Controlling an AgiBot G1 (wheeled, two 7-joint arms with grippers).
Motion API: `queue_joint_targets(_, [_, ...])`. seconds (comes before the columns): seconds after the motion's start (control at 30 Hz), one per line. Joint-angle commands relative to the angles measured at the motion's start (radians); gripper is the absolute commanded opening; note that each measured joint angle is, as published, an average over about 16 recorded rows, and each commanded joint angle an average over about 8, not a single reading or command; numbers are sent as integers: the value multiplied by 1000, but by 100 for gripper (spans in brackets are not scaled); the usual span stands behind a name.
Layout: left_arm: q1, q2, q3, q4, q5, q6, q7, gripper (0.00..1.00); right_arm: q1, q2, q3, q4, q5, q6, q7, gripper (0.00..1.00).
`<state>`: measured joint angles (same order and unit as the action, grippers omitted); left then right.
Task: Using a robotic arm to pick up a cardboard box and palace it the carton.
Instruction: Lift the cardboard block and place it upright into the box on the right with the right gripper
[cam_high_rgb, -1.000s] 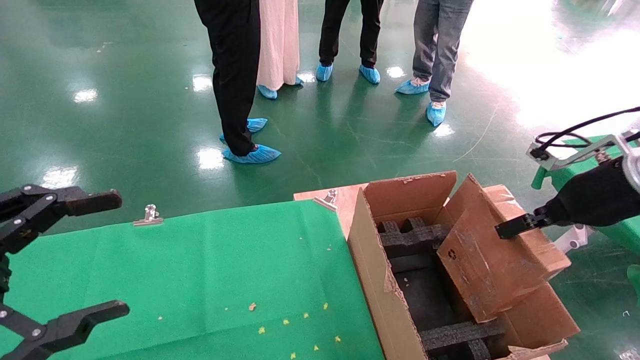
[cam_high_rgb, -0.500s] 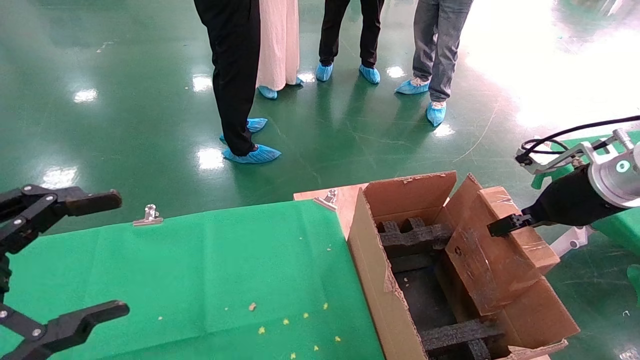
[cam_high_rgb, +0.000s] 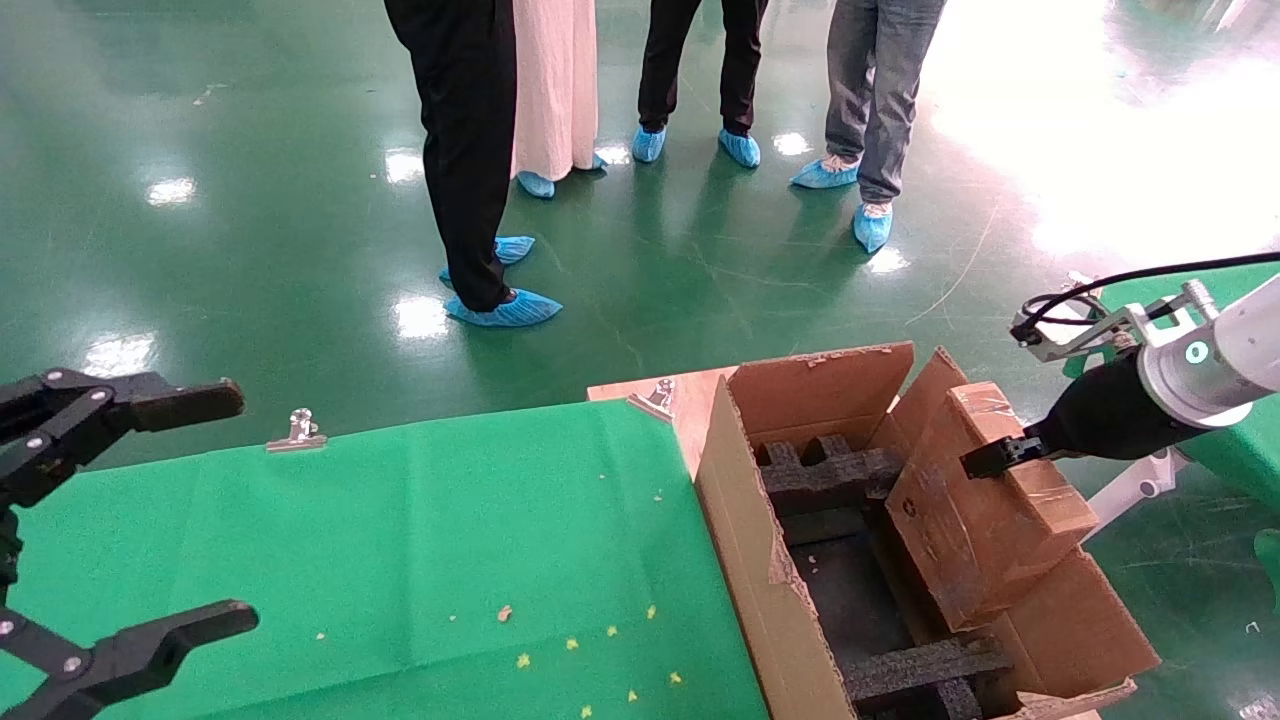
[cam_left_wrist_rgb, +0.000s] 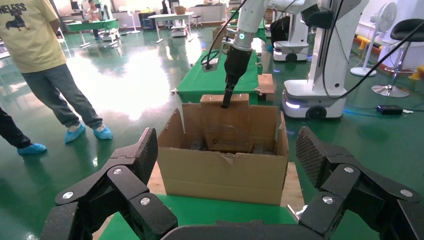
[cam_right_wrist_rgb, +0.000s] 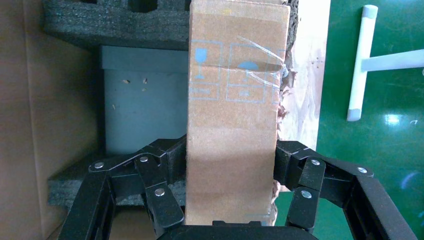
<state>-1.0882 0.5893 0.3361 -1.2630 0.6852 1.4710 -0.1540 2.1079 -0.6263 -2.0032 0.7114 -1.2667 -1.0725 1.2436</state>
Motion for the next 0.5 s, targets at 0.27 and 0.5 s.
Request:
queue_joint_targets(0.27, [0,0,0,0,0,0,0,100,-71,-36,14,-83,44,26,-53,0])
queue_joint_targets(0.5, [0,0,0,0,0,0,0,100,-133,-68,28,-155,82,37,-100,0])
